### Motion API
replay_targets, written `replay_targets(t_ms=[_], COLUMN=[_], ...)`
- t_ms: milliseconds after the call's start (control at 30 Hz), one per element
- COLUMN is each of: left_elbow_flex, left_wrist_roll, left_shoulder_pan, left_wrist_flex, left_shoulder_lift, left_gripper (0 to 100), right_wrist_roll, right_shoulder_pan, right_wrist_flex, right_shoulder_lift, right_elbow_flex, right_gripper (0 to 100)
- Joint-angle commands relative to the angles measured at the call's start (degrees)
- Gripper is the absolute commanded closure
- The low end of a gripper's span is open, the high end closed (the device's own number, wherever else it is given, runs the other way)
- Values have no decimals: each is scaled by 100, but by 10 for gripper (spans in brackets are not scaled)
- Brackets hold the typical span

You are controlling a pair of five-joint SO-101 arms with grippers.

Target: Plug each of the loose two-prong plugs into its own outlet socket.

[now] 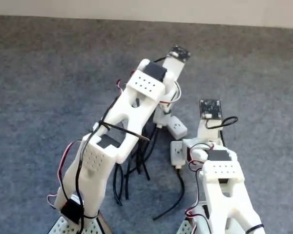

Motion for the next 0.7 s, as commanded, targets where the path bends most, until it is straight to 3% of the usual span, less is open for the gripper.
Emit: replay_targets(t_ms=[0, 333, 667], left_elbow_flex=[-295, -110, 743], left_wrist_roll=[44, 9, -9], left_shoulder_pan=[171, 338, -224], left_wrist_flex=[316, 519, -141], left_shoulder_lift=[-84, -48, -48], left_gripper=[791, 790, 791], right_wrist_roll=[-9, -9, -9], right_shoulder_pan=[-57, -57, -57], right_wrist_flex=[-127, -127, -127], right_shoulder_lift=[-154, -145, -145], right_elbow_flex=[-40, -40, -40], right_gripper=[943, 943, 943])
